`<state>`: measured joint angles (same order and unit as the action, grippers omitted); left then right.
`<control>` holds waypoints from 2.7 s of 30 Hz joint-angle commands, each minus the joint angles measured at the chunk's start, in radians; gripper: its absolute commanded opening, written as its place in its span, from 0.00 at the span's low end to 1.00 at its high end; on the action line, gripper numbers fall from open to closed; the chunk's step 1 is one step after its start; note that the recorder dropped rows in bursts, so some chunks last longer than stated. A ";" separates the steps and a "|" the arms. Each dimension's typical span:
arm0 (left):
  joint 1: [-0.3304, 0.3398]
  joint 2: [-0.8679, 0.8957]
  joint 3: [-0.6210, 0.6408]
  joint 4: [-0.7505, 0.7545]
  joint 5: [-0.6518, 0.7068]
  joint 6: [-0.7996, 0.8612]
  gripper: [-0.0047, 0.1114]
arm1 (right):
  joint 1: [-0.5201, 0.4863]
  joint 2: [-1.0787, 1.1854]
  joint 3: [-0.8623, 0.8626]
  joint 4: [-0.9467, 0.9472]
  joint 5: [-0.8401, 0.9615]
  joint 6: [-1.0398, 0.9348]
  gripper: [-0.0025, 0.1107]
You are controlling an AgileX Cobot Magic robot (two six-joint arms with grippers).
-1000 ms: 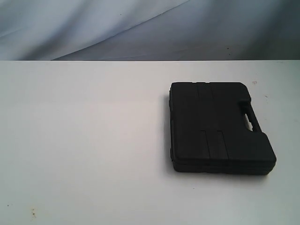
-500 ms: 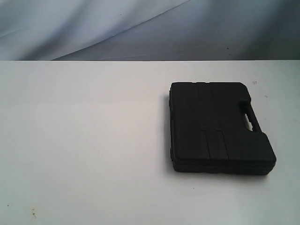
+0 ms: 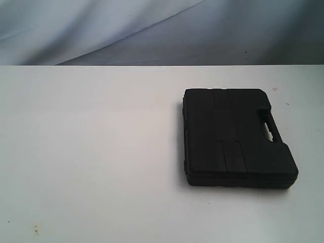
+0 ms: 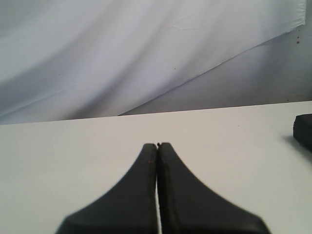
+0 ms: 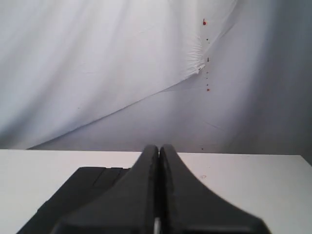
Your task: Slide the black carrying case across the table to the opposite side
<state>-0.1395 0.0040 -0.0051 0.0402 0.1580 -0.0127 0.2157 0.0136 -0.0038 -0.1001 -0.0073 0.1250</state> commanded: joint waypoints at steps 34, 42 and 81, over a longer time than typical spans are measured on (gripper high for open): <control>0.001 -0.004 0.005 -0.009 -0.011 -0.012 0.04 | -0.006 -0.014 0.004 0.100 0.086 -0.113 0.02; 0.001 -0.004 0.005 -0.009 -0.011 -0.012 0.04 | -0.006 -0.014 0.004 0.112 0.086 -0.113 0.02; 0.001 -0.004 0.005 -0.009 -0.011 -0.012 0.04 | -0.006 -0.014 0.004 0.113 0.086 -0.115 0.02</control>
<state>-0.1395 0.0040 -0.0051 0.0402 0.1580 -0.0127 0.2157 0.0059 -0.0038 0.0054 0.0779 0.0108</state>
